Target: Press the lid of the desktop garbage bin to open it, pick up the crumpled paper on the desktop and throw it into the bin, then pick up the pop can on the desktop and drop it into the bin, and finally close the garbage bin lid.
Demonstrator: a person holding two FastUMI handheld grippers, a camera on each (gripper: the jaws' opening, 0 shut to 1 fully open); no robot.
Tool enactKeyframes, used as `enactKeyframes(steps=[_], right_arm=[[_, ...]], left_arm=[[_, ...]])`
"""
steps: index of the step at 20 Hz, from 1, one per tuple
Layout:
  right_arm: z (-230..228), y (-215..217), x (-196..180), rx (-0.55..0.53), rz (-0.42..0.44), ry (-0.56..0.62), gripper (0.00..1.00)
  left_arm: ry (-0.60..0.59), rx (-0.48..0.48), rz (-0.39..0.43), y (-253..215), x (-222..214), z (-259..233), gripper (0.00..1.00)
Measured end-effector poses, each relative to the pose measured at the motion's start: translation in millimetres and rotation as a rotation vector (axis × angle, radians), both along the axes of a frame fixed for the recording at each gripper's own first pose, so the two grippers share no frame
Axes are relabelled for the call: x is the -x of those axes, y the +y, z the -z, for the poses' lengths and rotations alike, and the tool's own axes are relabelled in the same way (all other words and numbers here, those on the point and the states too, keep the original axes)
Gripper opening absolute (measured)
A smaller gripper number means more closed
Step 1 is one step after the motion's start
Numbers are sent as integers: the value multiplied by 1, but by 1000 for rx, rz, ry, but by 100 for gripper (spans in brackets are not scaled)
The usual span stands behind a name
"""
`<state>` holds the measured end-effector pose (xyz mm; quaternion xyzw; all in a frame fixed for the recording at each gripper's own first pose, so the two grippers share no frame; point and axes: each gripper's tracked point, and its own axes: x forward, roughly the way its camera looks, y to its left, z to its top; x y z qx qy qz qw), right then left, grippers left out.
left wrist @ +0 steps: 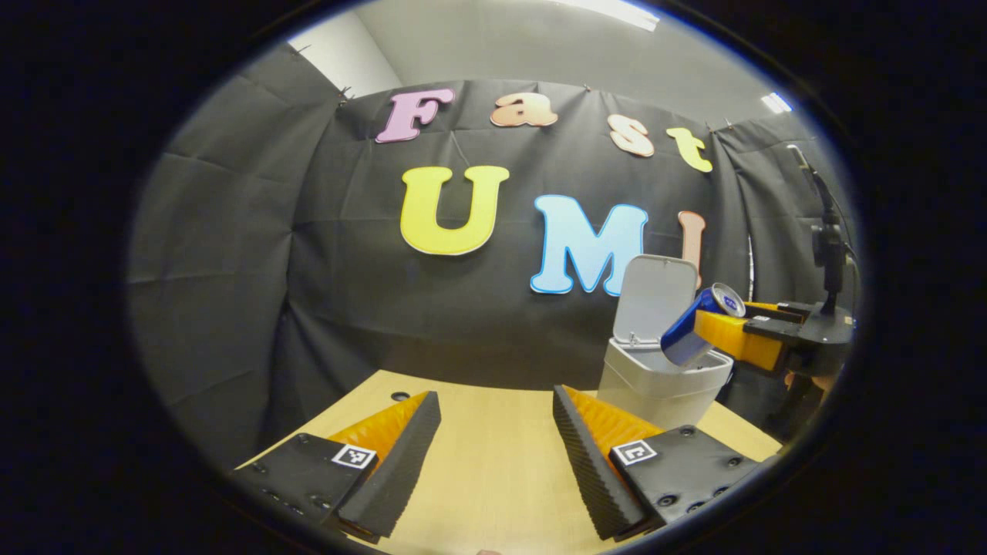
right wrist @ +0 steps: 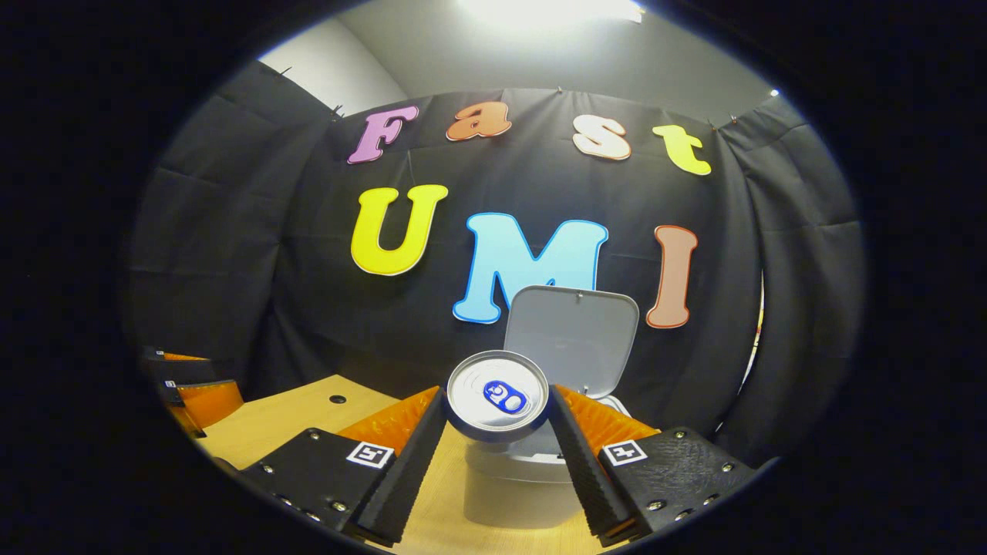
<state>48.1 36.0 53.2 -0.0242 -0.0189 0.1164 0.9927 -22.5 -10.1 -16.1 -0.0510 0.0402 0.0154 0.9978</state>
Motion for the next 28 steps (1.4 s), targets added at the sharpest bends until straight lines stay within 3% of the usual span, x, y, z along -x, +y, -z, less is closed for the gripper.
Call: enactKeyframes(steps=[7, 15, 18, 28], right_arm=[[30, -2, -38, 58, 37, 71, 83], [45, 0, -48, 60, 42, 126, 85], [39, -3, -50, 31, 46, 116, 89], [-2, -25, -73, 31, 83, 74, 89]], left_arm=[[-1, -9, -11, 0, 1, -2, 96], [7, -8, -21, 1, 4, 0, 96], [7, -12, -17, 0, 4, 1, 96], [-2, -29, 21, -8, -13, -2, 96]])
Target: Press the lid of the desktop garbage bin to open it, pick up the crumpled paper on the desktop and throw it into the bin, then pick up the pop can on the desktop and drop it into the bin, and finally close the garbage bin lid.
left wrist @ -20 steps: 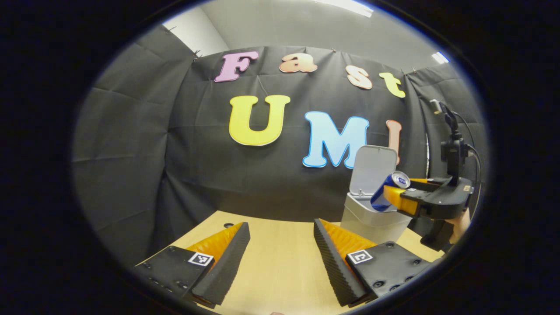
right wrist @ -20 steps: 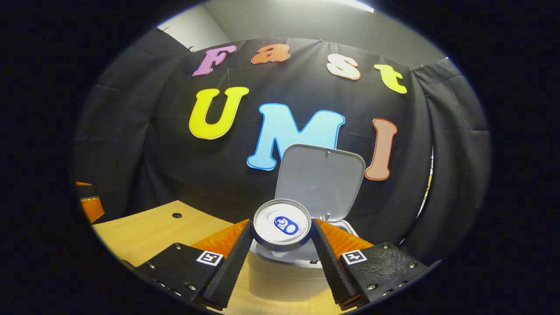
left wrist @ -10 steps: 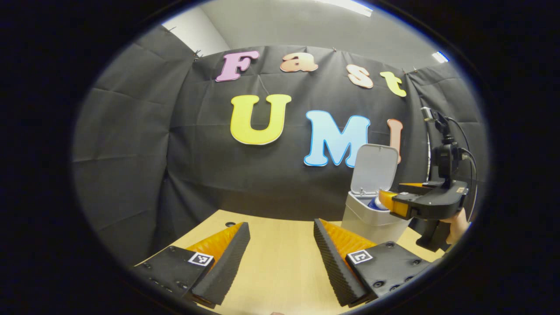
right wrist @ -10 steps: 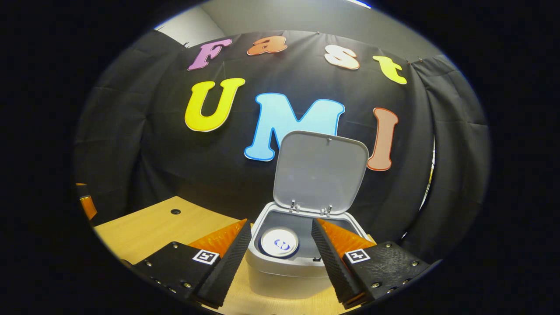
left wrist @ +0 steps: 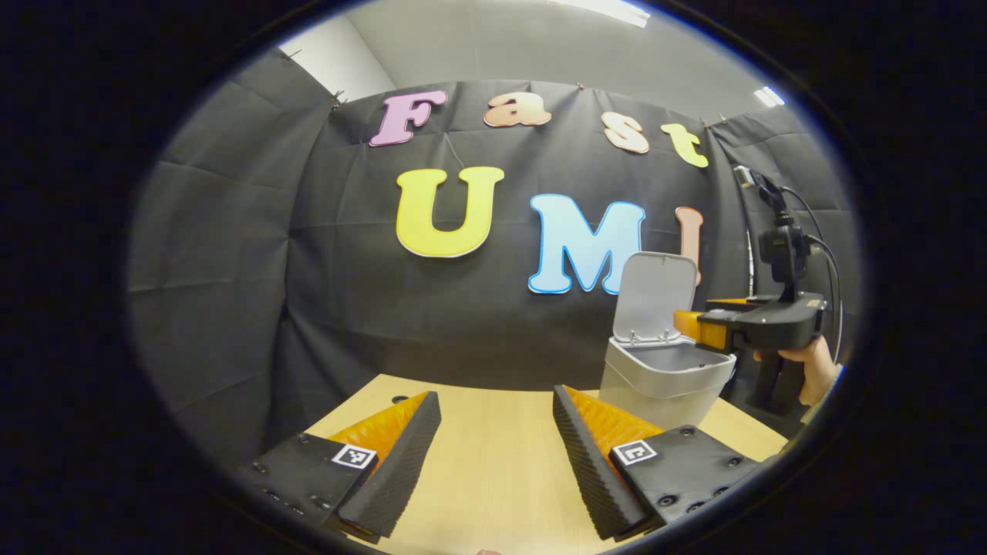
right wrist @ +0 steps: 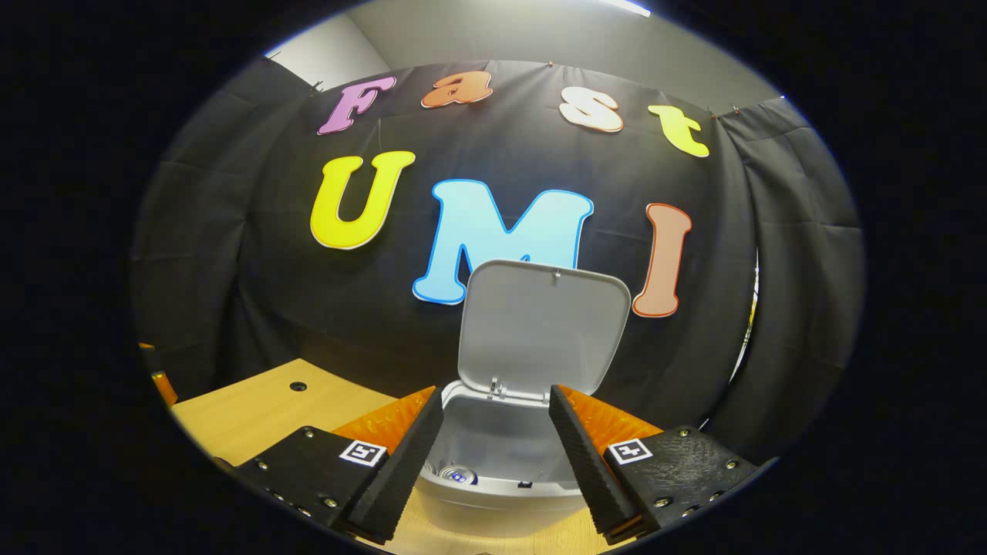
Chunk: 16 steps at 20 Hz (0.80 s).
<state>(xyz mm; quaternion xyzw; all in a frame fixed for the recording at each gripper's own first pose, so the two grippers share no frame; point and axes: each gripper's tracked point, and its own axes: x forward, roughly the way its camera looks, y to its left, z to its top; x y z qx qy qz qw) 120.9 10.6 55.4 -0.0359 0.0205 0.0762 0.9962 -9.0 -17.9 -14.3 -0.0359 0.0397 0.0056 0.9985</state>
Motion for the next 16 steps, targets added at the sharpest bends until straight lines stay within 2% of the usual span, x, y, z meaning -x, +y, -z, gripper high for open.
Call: enactKeyframes(steps=[16], right_arm=[[-100, -31, -102, -1, 102, -74, 89]], left_arm=[[11, -8, 45, 1, -65, -16, 95]])
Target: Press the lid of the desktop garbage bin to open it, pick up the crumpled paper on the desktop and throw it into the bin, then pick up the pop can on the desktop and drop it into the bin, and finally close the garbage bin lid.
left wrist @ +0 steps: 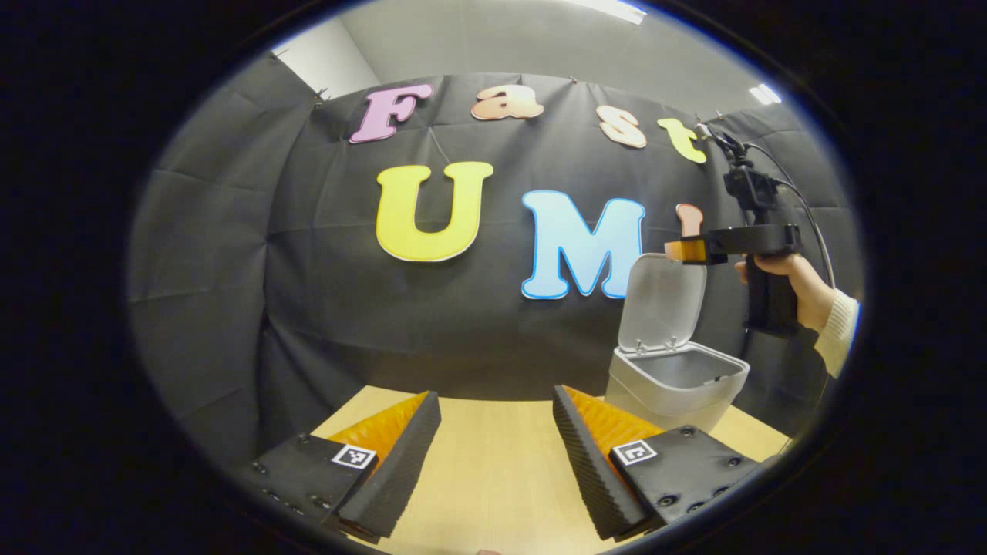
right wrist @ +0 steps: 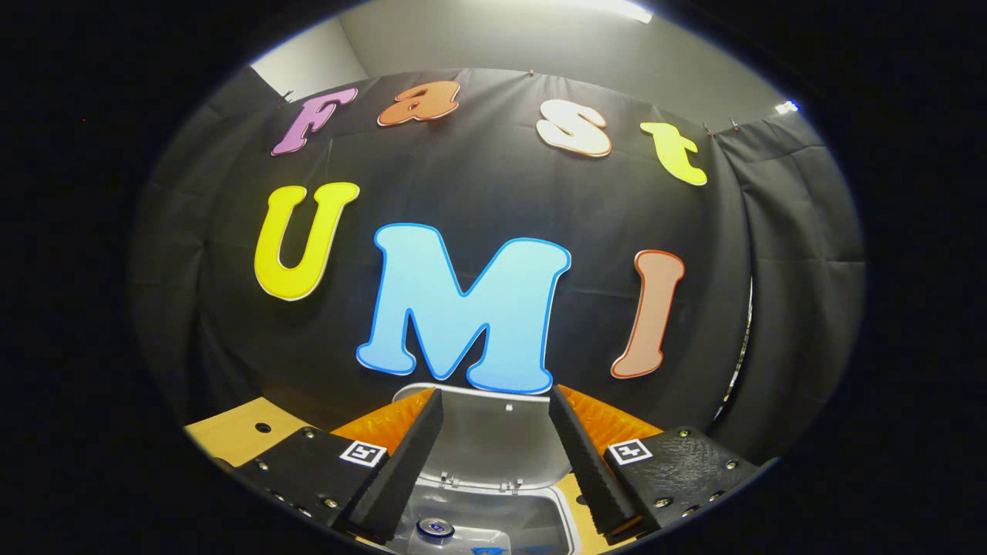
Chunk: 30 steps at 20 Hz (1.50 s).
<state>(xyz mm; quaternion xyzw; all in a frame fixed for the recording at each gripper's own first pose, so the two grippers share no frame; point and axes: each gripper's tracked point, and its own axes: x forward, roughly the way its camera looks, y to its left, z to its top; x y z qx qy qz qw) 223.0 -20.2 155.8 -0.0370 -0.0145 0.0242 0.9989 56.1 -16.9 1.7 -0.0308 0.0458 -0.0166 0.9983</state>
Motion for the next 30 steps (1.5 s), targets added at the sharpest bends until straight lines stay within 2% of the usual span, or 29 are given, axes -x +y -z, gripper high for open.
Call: enactKeyframes(steps=[7, 11, 15, 23, 30], right_arm=[[-4, -5, -35, 5, 30, 29, 89], [0, -4, -39, -3, 20, 43, 89], [3, -3, -28, 24, 5, 40, 89], [18, -4, 6, -44, -39, 26, 89], [44, -5, 43, -93, -78, 61, 89]], left_arm=[[9, 14, -10, 7, -11, -4, 95], [17, 33, -23, 11, -7, 0, 96], [13, 48, -39, 14, 2, 3, 96], [-29, 21, -43, 1, 21, 13, 96], [-28, 7, 1, -24, 40, 11, 95]])
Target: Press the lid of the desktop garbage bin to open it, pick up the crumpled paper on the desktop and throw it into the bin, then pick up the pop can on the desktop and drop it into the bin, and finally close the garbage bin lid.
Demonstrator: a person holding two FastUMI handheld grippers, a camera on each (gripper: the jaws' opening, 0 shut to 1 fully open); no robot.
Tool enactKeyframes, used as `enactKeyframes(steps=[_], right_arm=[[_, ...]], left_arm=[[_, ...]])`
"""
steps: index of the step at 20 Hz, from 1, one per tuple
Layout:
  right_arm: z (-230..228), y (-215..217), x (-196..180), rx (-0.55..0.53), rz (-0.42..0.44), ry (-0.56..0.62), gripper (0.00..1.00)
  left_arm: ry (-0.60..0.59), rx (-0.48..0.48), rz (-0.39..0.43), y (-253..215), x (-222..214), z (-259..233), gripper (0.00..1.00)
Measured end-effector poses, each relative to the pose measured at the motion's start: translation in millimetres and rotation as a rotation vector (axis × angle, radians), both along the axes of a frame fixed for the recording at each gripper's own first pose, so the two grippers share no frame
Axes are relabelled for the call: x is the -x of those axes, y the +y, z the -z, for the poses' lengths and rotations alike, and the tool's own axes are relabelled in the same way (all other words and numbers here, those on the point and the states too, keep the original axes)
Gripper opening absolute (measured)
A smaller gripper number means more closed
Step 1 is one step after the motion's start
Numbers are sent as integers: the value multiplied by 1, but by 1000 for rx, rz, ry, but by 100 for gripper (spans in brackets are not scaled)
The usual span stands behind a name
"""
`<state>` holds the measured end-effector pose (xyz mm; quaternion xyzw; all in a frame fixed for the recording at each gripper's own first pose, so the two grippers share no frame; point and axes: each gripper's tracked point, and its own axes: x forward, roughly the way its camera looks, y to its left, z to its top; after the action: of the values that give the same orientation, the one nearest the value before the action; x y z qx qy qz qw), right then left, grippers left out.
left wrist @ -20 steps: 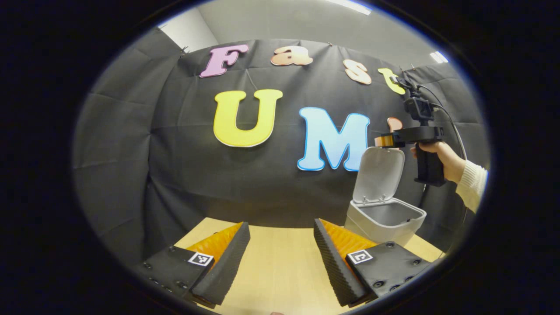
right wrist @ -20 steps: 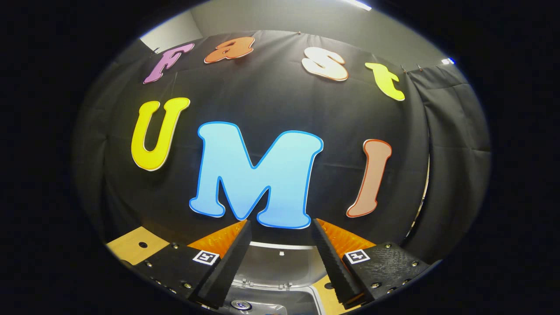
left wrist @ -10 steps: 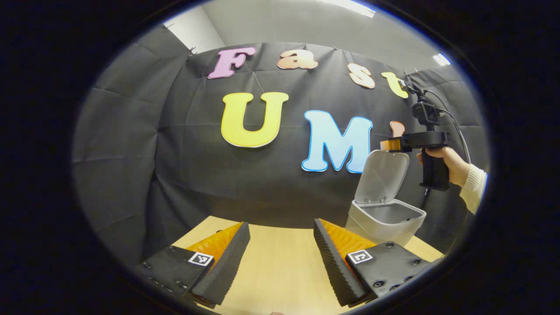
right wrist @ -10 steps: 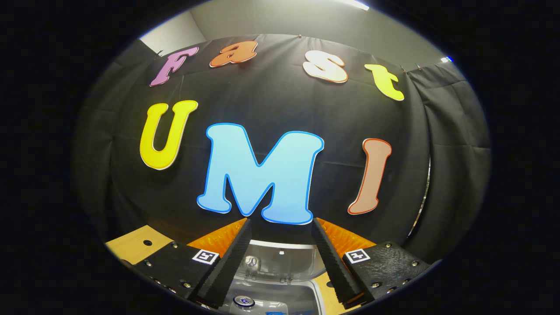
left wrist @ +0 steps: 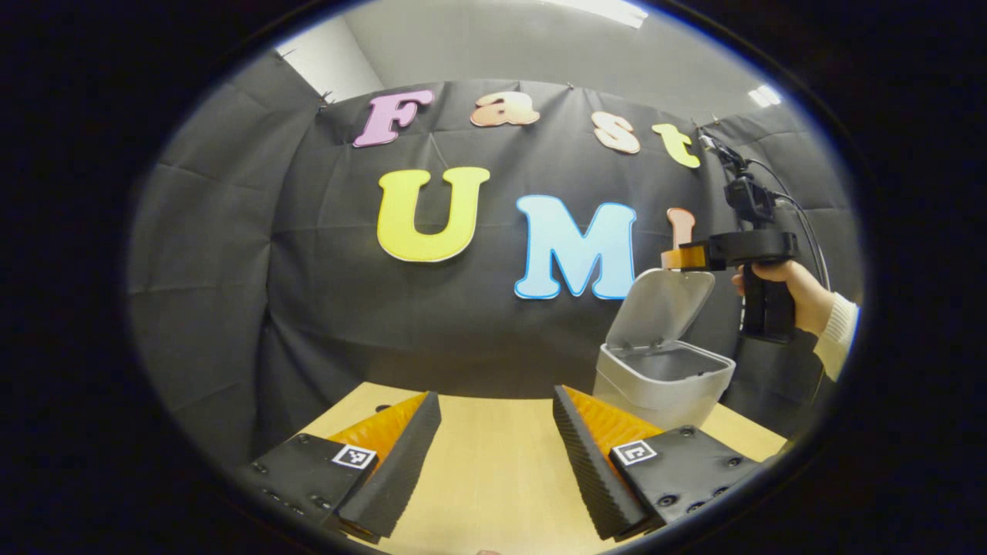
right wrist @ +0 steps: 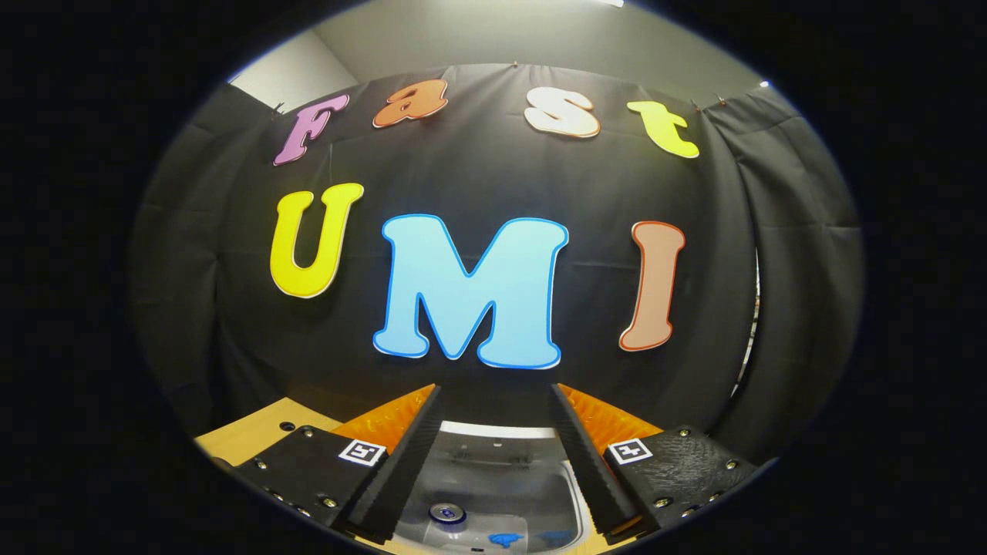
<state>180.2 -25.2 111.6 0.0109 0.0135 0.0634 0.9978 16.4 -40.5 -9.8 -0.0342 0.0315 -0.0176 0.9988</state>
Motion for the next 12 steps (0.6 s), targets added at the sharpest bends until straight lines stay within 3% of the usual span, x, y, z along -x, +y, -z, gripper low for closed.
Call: enactKeyframes(steps=[7, 12], right_arm=[[37, 1, 27, -84, -18, 75, 89], [75, 1, 29, -79, -5, 150, 90]], left_arm=[[9, -7, 24, -15, 8, 1, 95], [8, -20, 30, -19, 9, 1, 95]])
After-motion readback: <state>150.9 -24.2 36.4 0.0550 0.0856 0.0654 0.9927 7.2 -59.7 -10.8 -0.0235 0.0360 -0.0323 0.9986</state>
